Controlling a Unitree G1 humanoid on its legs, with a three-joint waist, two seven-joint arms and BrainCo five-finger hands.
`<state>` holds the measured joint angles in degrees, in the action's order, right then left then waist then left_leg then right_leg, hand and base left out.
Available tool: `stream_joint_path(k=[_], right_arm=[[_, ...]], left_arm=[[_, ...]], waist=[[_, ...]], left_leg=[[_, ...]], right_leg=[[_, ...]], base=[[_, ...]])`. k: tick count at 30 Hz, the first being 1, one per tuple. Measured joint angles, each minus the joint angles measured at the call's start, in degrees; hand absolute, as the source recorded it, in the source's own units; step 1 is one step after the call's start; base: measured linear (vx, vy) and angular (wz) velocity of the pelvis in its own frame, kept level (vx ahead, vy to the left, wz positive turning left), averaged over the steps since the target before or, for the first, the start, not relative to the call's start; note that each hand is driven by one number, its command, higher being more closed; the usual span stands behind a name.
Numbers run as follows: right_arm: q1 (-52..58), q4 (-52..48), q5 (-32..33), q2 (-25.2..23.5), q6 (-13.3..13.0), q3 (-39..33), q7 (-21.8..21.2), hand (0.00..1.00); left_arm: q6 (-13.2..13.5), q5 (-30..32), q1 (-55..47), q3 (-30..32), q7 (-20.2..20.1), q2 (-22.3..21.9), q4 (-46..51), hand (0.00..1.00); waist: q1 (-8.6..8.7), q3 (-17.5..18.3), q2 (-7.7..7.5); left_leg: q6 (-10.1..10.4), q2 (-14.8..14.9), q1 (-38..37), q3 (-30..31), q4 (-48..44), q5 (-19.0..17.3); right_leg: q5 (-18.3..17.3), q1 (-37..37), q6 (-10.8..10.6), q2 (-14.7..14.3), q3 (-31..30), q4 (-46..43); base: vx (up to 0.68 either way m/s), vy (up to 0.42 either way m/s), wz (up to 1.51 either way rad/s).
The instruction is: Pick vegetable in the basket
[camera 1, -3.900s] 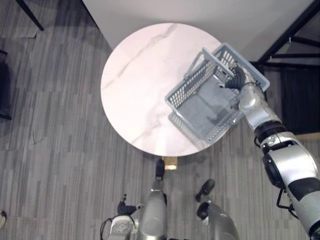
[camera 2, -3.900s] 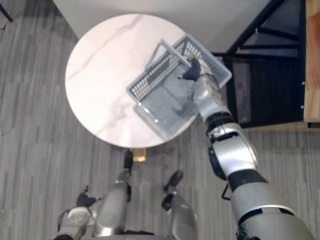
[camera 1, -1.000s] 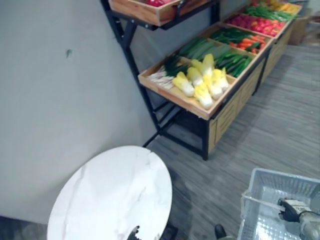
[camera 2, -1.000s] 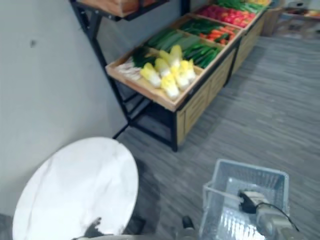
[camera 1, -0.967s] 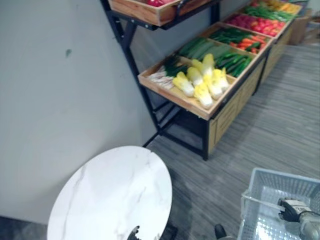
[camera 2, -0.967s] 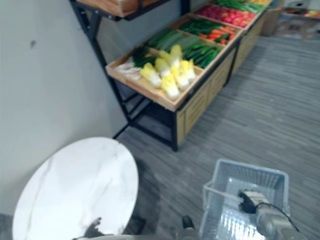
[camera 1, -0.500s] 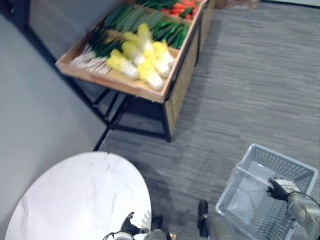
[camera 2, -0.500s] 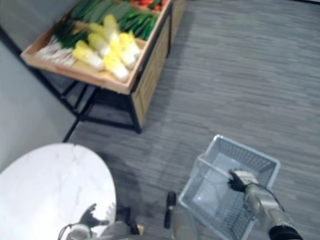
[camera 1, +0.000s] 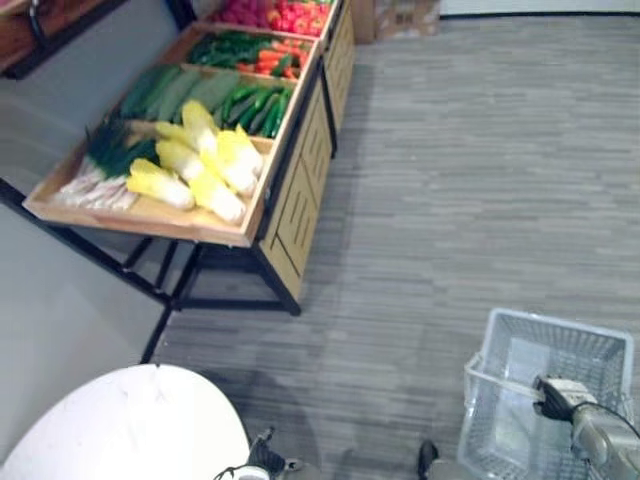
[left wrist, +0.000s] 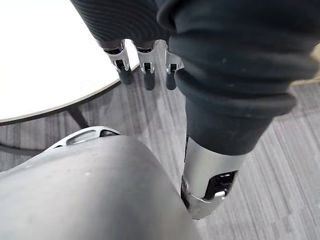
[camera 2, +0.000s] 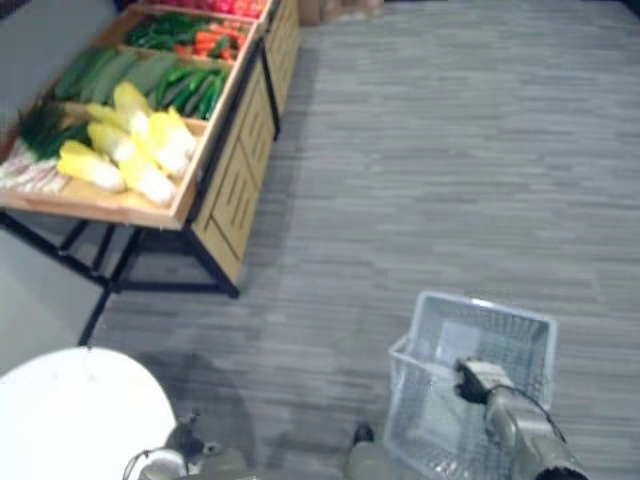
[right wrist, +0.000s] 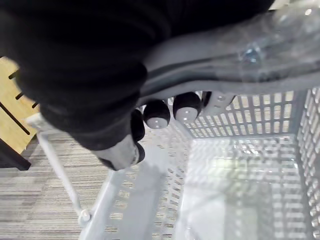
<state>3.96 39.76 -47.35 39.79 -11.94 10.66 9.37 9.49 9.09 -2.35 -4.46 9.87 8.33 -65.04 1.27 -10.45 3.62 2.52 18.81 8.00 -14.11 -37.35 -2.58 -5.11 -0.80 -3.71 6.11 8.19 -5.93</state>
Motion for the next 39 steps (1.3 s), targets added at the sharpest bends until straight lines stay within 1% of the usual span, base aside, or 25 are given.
stream_joint_path(k=[3,6,7,8,11,14,15,18,19,20,21,22,23,24,25,26,29,31,32,33,35,36,37,38,39], right_arm=[[-0.73,0.08,0.04,-0.23,0.45,-0.08,0.03,1.00],[-1.92,0.61,0.05,-0.24,0.78,-0.04,0.15,1.00],[-1.92,0.60,0.05,-0.12,0.75,-0.03,0.27,1.00],[-2.00,0.89,0.05,-0.46,0.72,0.10,0.42,1.00],[-3.02,0.51,0.05,-0.36,-0.54,1.18,0.97,1.00],[-6.53,0.49,0.08,-0.42,-0.62,1.93,1.58,1.00],[-7.66,0.39,0.08,-0.43,-0.87,2.98,1.58,1.00],[-8.02,-0.58,0.04,-1.18,-0.85,3.29,1.56,1.00],[-7.37,-0.83,0.04,-2.59,-0.91,3.29,1.60,1.00],[-7.39,-0.77,0.07,-4.84,0.10,2.53,2.73,1.00],[-7.90,-0.82,0.06,-5.51,0.54,1.97,2.96,1.00],[-6.77,-0.57,0.05,-5.94,0.40,2.51,2.56,1.00],[-5.68,-0.41,0.04,-6.47,0.49,2.55,2.50,1.00],[-3.83,0.13,-0.02,-7.89,0.47,2.78,2.48,1.00],[-3.02,0.98,-0.19,-8.65,0.26,2.94,2.05,1.00],[-2.74,1.50,-0.31,-8.66,0.27,2.94,1.94,1.00],[-1.89,3.93,-2.11,-8.69,1.38,1.19,1.50,1.00],[-0.70,3.98,-2.09,-8.71,1.75,0.01,1.48,1.00],[-0.13,4.33,-2.05,-8.70,1.74,-1.37,1.49,1.00],[-0.22,5.14,-2.06,-8.73,1.82,-1.82,1.49,1.00],[0.20,7.85,-2.06,-9.59,2.04,-3.08,1.45,1.00],[1.85,8.64,-2.06,-9.94,2.04,-4.22,1.38,1.00],[2.24,9.52,-2.07,-9.80,2.13,-5.39,1.32,1.00],[1.66,11.24,-2.06,-9.96,3.24,-7.56,1.22,1.00],[1.86,11.48,-2.02,-10.53,3.76,-9.65,1.24,1.00]], left_arm=[[0.05,-0.02,-0.11,0.33,0.04,-0.18,1.22,0.00],[0.02,-0.04,-0.30,0.25,0.04,-0.15,1.60,0.00],[0.01,-0.02,-0.41,0.12,0.02,-0.24,1.62,0.00],[-0.01,-0.17,-0.77,0.31,0.00,-0.61,1.69,0.00],[0.33,-1.02,-1.00,0.79,0.19,0.31,1.81,0.00],[-0.14,-1.12,-2.89,2.81,0.54,-0.57,1.63,0.00],[-0.22,-1.11,-4.45,3.21,0.67,-0.71,1.39,0.00],[-1.04,-1.07,-5.29,3.15,0.92,-0.88,-0.22,0.00],[-1.33,-1.07,-5.89,2.54,0.93,-0.42,-0.60,0.00],[-1.34,-1.01,-6.43,1.63,0.95,0.89,-0.56,0.00],[-1.44,-1.01,-6.52,0.98,0.94,1.73,-0.59,0.00],[-2.32,-1.00,-5.95,-1.23,0.98,3.75,-0.49,0.00],[-2.52,-1.00,-5.58,-1.92,0.99,4.44,-0.31,0.00],[-2.55,-1.02,-5.10,-2.17,1.04,5.09,0.30,0.00],[-2.59,-1.05,-4.07,-2.13,1.04,5.38,0.65,0.00],[-2.61,-1.08,-3.48,-2.14,1.06,5.20,1.21,0.00],[-2.36,-1.12,-1.26,-2.29,1.07,3.43,3.65,0.00],[-2.03,-1.19,-0.98,-1.85,1.12,3.05,4.52,0.00],[-1.95,-1.32,-0.75,-1.71,1.18,2.89,4.66,0.00],[-1.92,-1.46,-0.71,-1.28,1.19,2.65,4.63,0.00],[-1.95,-1.54,-1.07,0.38,1.44,3.29,4.44,0.00],[-1.96,-1.54,-1.55,0.49,1.64,4.43,3.89,0.00],[-2.21,-1.54,-1.29,0.60,1.68,3.54,2.70,0.00],[-2.34,-1.55,-1.36,0.63,1.50,1.73,1.72,0.00],[-2.19,-1.68,-1.56,1.71,1.29,1.03,1.24,0.00]], waist=[[-1.21,-0.01,-0.03],[-2.13,-0.08,0.22],[-2.35,-0.07,0.60],[-3.35,-0.11,1.28],[-4.06,-0.56,0.06],[-5.58,-0.78,-0.28],[-6.40,-1.11,-1.12],[-6.58,-1.00,-1.34],[-6.36,-0.83,-2.19],[-6.16,-0.79,-4.00],[-5.84,-0.50,-4.42],[-4.54,-0.49,-6.80],[-4.39,-0.31,-6.61],[-4.33,0.04,-7.29],[-4.16,0.20,-7.52],[-3.62,0.10,-7.35],[-1.66,-0.86,-5.18],[-0.90,-0.74,-4.74],[-0.86,-0.54,-4.72],[-0.94,-0.46,-4.63],[-1.68,0.10,-6.35],[-1.52,0.34,-7.74],[-1.57,0.12,-6.59],[-2.18,0.19,-4.29],[-2.69,0.25,-4.08]], left_leg=[[0.85,-7.35,4.92,5.76,0.95,-5.76],[1.04,-12.84,7.58,5.43,17.45,-4.79],[1.29,-13.18,7.43,5.71,21.96,-3.37],[0.80,-13.60,6.81,6.45,25.34,1.16],[-0.43,-16.12,8.40,6.59,23.41,-1.15],[-2.39,-17.30,10.30,5.03,16.73,-5.79],[-3.05,-17.92,9.08,3.57,16.17,-7.42],[-3.30,-19.38,5.10,2.72,20.25,-7.95],[-4.35,-20.07,2.33,2.20,23.39,-7.79],[-5.00,-21.04,-0.39,1.68,25.24,-8.13],[-5.58,-21.38,-1.59,1.79,25.34,-8.52],[-7.15,-21.90,-4.54,4.18,24.84,-9.48],[-7.30,-21.73,-5.88,5.42,24.86,-9.60],[-7.69,-21.05,-7.89,7.30,24.72,-10.26],[-7.92,-20.67,-9.50,10.03,24.91,-10.54],[-7.92,-20.32,-10.36,11.53,25.30,-10.54],[-7.87,-17.57,-14.52,17.06,26.43,-10.51],[-7.61,-17.15,-15.81,19.71,26.20,-10.64],[-5.76,-16.23,-16.17,21.04,25.63,-11.68],[-4.03,-15.44,-16.16,21.92,25.07,-12.79],[-0.43,-14.21,-16.18,25.11,23.94,-15.57],[2.05,-13.65,-16.19,27.75,22.92,-18.19],[3.04,-12.22,-16.35,29.19,22.57,-19.29],[2.92,-9.82,-15.64,30.13,21.89,-18.69],[3.33,-9.26,-15.24,31.68,21.68,-15.49]], right_leg=[[-0.33,0.28,0.43,1.39,-0.70,0.04],[-2.03,1.27,-0.89,2.23,-0.68,0.35],[-2.44,1.39,-1.51,1.95,-0.65,0.31],[-2.60,2.09,-2.05,1.54,-0.86,0.82],[-3.25,3.04,-1.77,2.70,0.35,-0.02],[-3.20,5.34,-3.53,4.28,-1.22,3.48],[-3.12,5.93,-3.67,5.42,-2.42,3.02],[-3.11,1.68,-3.77,6.89,-4.80,-7.64],[-2.90,-3.16,-4.74,7.61,-6.53,-18.72],[-0.04,-9.45,-8.88,8.56,-9.00,-32.87],[2.65,-11.68,-9.89,8.54,-10.44,-38.71],[11.97,-13.78,-10.64,8.09,-11.67,-46.48],[15.39,-13.74,-10.71,7.81,-11.34,-48.51],[14.90,-14.87,-9.87,7.05,-10.55,-53.55],[11.11,-16.91,-6.52,6.47,-8.59,-57.99],[8.98,-17.89,-4.87,6.24,-7.20,-58.86],[1.89,-19.36,-0.57,3.68,-3.50,-50.79],[1.42,-19.16,-0.37,4.00,-4.58,-37.98],[1.47,-18.84,-0.39,3.96,-6.01,-28.80],[2.06,-18.76,-0.66,3.94,-7.42,-21.94],[3.65,-17.29,-2.60,4.71,-12.35,-6.63],[7.67,-14.95,-6.60,5.81,-13.21,-1.57],[9.78,-14.60,-8.21,4.55,-12.03,-2.55],[7.24,-14.93,-6.47,2.27,-10.39,-4.97],[5.03,-16.21,-5.21,2.01,-9.18,-9.83]], base=[[0.04,0.046,-0.05],[0.05,0.184,0.00],[0.11,0.290,-0.10],[0.16,0.265,0.07],[0.20,0.157,0.20],[0.21,0.202,-0.15],[0.26,0.203,-0.27],[0.21,0.141,-0.21],[0.20,0.099,-0.25],[0.32,0.116,-0.17],[0.36,0.059,0.34],[0.34,0.014,0.64],[0.39,-0.022,0.92],[0.50,-0.087,0.84],[0.49,-0.108,0.84],[0.39,-0.119,0.98],[0.33,-0.141,0.94],[0.36,-0.199,0.95],[0.31,-0.227,0.77],[0.39,-0.336,0.77],[0.46,-0.506,0.97],[0.49,-0.670,1.19],[0.39,-0.566,0.95],[0.33,-0.495,0.55],[0.31,-0.442,0.70]])
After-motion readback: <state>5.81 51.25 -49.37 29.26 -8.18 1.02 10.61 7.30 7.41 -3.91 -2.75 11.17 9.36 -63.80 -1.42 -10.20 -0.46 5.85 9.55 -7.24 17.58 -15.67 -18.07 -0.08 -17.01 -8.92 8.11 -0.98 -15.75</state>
